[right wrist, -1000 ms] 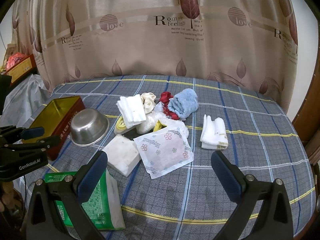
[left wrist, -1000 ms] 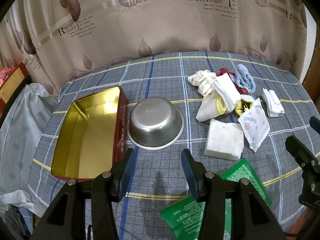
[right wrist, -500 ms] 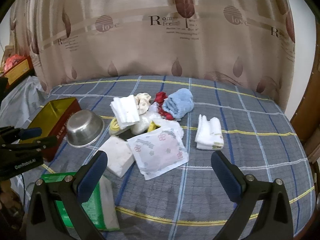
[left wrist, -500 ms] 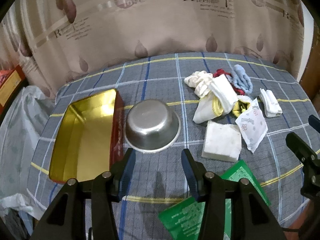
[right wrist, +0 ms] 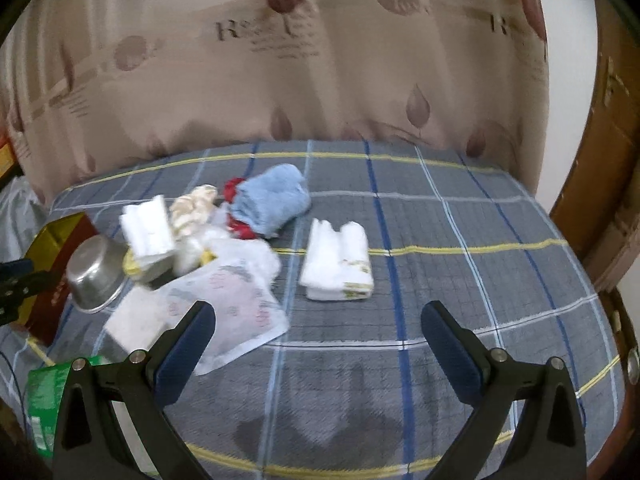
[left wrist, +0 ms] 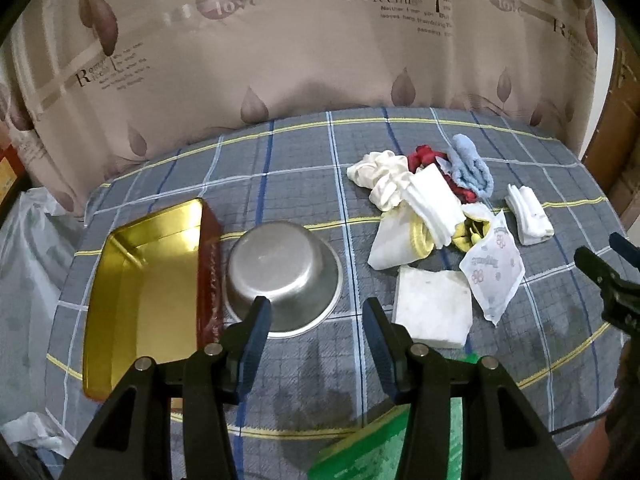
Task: Organize soft objects
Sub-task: 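Reach the right gripper to the folded white towel and grasp it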
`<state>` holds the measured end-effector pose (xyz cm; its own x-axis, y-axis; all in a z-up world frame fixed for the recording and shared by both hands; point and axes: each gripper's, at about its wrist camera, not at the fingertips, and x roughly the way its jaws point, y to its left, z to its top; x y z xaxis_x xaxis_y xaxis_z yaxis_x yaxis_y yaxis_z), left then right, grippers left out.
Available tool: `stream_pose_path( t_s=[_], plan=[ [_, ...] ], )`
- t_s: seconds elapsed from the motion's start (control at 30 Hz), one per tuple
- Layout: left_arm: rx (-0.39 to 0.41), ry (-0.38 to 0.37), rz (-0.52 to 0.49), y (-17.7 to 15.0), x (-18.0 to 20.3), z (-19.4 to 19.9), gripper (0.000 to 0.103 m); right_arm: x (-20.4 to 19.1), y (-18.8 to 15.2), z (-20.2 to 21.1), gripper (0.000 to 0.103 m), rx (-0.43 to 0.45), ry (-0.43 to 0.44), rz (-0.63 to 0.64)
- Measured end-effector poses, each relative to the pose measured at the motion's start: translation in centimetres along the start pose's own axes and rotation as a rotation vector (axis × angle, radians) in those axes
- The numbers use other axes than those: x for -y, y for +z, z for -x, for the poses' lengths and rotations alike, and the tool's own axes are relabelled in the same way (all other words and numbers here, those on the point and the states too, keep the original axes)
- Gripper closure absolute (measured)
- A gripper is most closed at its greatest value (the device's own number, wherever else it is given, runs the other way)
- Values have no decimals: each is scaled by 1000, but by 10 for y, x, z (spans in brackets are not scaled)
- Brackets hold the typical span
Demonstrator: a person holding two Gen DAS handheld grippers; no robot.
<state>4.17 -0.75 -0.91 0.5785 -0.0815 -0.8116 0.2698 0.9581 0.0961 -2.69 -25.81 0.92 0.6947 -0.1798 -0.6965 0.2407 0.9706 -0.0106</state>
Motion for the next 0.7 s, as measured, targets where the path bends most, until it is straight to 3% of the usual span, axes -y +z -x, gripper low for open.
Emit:
stream_pose_path(
  t_s=[0.53,0.7],
  plan=[
    [-41,-23,-15,23,7,-25,54,18,26,-92,2,-131,-19,22],
    [-54,-75,-11,30,15,-31,54,26,28,-113,12,-156,-20,6]
  ],
)
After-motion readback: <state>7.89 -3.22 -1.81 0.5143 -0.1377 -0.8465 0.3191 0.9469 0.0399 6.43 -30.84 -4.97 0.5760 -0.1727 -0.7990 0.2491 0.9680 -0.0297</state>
